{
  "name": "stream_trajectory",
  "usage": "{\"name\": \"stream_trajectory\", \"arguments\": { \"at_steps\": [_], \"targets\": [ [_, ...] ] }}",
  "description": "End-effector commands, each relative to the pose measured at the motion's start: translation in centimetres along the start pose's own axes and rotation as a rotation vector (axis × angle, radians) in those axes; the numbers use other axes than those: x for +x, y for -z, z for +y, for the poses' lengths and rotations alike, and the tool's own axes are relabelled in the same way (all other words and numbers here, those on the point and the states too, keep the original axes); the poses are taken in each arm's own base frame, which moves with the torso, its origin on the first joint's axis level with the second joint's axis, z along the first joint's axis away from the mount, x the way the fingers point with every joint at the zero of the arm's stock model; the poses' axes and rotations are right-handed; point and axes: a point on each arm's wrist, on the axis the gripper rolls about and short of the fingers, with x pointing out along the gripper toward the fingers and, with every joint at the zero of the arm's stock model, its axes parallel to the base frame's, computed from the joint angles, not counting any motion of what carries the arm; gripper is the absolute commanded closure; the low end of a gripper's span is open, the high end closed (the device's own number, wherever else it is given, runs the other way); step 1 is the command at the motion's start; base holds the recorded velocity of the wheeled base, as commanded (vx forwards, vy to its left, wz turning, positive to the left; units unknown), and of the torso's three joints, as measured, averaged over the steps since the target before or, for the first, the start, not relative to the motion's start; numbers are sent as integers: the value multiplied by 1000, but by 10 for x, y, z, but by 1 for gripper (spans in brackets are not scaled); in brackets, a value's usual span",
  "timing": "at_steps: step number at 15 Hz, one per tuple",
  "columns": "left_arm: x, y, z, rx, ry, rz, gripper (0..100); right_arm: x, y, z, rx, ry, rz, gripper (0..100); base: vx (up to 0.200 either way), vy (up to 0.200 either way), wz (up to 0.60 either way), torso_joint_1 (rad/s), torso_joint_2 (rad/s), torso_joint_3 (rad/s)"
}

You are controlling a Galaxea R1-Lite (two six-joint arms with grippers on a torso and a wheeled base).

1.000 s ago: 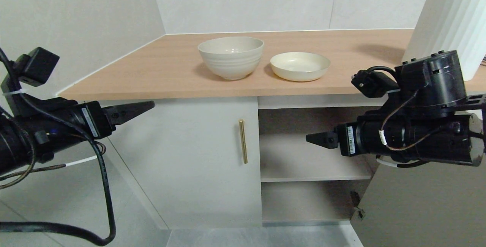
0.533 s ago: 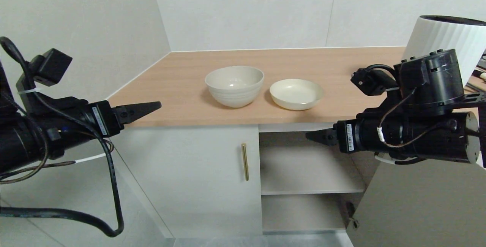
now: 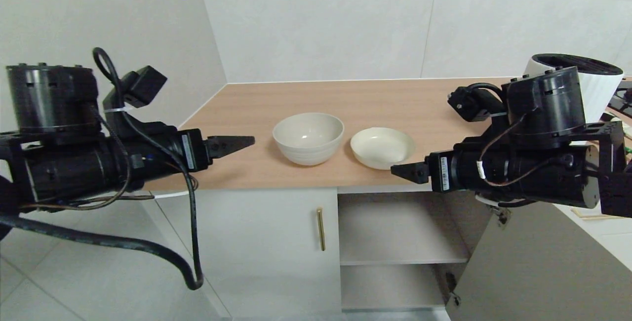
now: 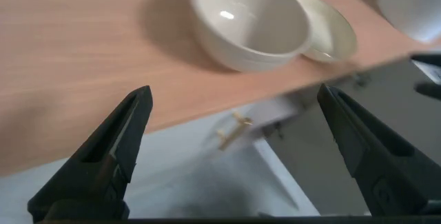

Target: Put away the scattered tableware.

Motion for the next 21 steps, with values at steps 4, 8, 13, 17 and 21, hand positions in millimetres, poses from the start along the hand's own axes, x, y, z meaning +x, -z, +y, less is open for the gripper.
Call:
{"name": "stream_trajectory", "arguments": {
  "at_steps": [4, 8, 13, 17, 21],
  "targets": [
    [27, 4, -4, -91, 9, 85, 0, 14, -8, 1, 20, 7, -18, 0, 0, 0, 0, 10, -16, -12],
    [30, -15, -17, -313, 19, 105, 0, 39, -22, -13, 115, 99, -37, 0, 0, 0, 0, 0, 0, 0],
    [73, -13, -5, -496, -127, 141, 0, 62, -30, -33, 219, 217, -28, 0, 0, 0, 0, 0, 0, 0],
    [94, -16, -7, -589, -161, 112, 0, 61, -32, -33, 223, 215, -37, 0, 0, 0, 0, 0, 0, 0],
    [108, -11, -6, -589, -175, 93, 0, 62, -31, -33, 230, 216, -35, 0, 0, 0, 0, 0, 0, 0]
  ]
}}
